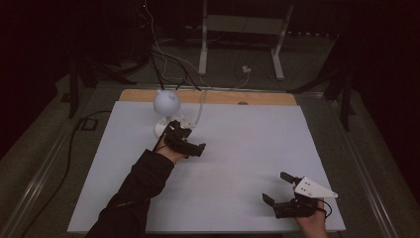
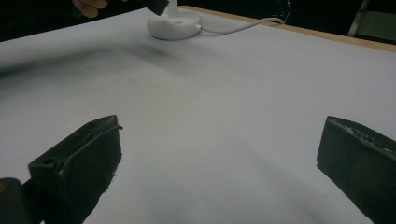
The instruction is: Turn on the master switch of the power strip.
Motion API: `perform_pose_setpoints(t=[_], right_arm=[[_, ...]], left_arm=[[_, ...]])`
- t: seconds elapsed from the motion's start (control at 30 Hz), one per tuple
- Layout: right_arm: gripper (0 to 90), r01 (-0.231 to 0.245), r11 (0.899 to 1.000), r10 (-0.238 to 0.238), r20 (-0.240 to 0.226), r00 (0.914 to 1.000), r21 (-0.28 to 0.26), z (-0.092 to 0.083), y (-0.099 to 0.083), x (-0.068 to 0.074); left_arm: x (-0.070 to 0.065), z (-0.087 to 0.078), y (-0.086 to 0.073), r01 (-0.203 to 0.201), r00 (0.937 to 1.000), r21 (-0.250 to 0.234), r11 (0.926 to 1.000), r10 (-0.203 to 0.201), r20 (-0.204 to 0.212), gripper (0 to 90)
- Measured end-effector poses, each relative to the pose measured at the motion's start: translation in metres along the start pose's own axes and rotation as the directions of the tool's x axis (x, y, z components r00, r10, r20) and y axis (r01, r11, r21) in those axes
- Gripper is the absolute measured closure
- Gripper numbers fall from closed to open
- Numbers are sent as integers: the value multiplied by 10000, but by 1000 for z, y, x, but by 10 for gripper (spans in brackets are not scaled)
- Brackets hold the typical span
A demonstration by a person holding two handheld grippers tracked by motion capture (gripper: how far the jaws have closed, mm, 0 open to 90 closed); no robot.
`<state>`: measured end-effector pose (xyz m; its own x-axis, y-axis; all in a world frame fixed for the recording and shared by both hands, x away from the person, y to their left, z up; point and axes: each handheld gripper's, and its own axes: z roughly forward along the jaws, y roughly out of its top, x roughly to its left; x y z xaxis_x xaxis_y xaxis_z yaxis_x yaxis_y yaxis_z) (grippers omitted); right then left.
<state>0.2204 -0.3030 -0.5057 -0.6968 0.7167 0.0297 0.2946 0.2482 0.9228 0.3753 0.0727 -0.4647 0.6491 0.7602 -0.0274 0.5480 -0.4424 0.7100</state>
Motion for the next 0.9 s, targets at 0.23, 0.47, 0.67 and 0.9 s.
perform_pose_setpoints(t=[0.23,0.47,0.67,0.9], right_arm=[[0,15,10000,-15,18,10000,-8,-1,0,0],[0,43,10000,-43,8,10000,0,0,1,0],[0,49,10000,-49,22,10000,-19,-1,1,0],[0,62,10000,-62,27,10000,16,0,1,1]], left_arm=[[0,-11,-4,-145,9974,-167,9998,156,705,3],[0,-30,-9,-493,9929,-351,9982,528,1062,2],[3,-45,-19,-602,9915,-407,9974,645,1131,3],[8,-59,-37,-581,9923,-416,9974,623,1069,3]])
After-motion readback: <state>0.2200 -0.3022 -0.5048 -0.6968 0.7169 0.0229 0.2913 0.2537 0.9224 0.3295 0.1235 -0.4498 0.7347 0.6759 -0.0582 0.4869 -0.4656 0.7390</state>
